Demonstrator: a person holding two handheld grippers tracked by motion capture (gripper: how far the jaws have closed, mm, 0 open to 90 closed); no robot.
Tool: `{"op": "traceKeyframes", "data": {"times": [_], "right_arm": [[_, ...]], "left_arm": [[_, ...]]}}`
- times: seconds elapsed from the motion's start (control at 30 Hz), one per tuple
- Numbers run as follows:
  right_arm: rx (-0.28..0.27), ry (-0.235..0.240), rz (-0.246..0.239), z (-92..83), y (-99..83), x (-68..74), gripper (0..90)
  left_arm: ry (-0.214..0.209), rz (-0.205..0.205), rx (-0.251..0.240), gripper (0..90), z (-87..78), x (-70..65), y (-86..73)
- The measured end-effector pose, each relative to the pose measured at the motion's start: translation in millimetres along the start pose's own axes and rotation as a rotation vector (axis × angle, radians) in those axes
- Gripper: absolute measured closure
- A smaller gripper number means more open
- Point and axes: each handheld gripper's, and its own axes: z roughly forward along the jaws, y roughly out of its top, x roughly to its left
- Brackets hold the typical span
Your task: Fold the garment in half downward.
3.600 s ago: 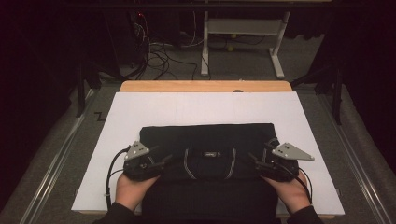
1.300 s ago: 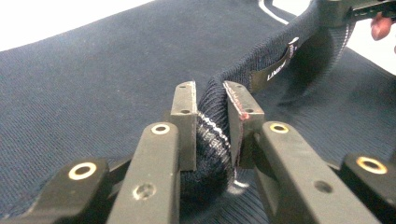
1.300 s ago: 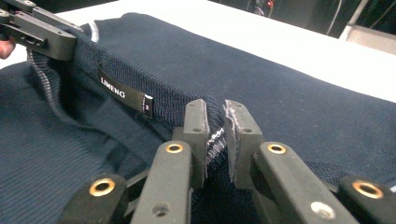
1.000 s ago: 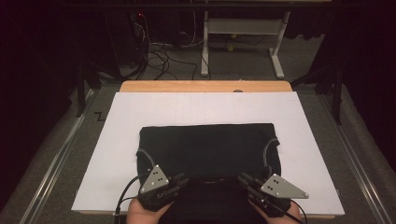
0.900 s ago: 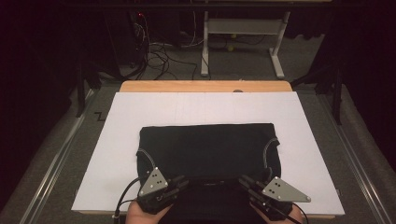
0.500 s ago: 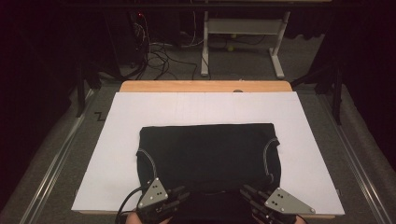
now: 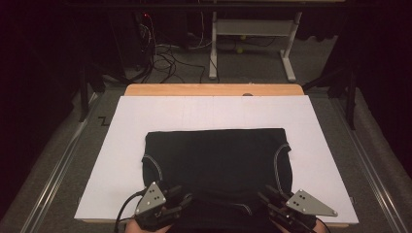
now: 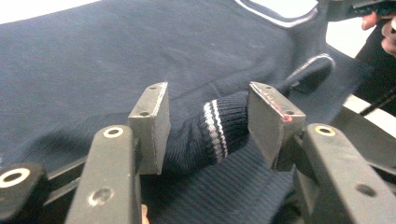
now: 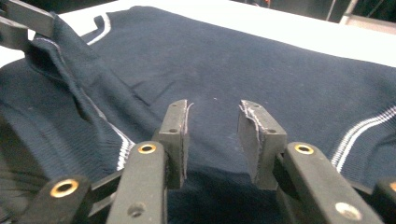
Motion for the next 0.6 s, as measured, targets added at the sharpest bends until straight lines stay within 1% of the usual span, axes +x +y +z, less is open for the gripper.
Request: {"op": "traceKeyframes", "data": {"times": [0.1,0.13,0.23,0.3,0.37,0.4,0.47,0.5,0.57,0.6], "right_arm": [[0.005,-0.012,0.004,2.4,-1.2,-4.4,63.6],[0.006,-0.014,0.005,3.0,-1.4,-5.6,63.5],[0.009,-0.022,0.013,4.0,-2.2,-8.1,61.8],[0.01,-0.027,0.017,4.3,-2.6,-9.2,61.7],[0.008,-0.03,0.017,4.8,-2.8,-10.1,60.9],[0.009,-0.033,0.017,5.2,-3.0,-10.6,59.8],[0.013,-0.04,0.019,6.3,-3.2,-11.8,58.0],[0.014,-0.043,0.02,7.1,-3.3,-12.6,56.9],[0.014,-0.048,0.024,9.1,-3.3,-14.2,54.1],[0.016,-0.051,0.023,10.1,-3.3,-15.1,52.7]], "left_arm": [[0.009,-0.024,-0.024,46.4,-5.5,6.0,1.2],[0.006,-0.032,-0.031,46.4,-7.6,7.4,1.7],[0.023,-0.032,-0.047,46.3,-11.8,8.7,2.9],[0.032,-0.041,-0.047,43.7,-11.8,11.0,2.8],[0.04,-0.043,-0.044,43.5,-10.5,13.0,2.1],[0.048,-0.045,-0.041,41.3,-9.4,13.7,1.9],[0.055,-0.039,-0.038,39.9,-7.5,16.2,0.8],[0.06,-0.036,-0.034,39.9,-6.3,18.0,0.3],[0.078,-0.03,-0.023,35.4,-3.3,22.8,-0.5],[0.08,-0.035,-0.024,35.0,-1.8,27.1,-1.2]]}}
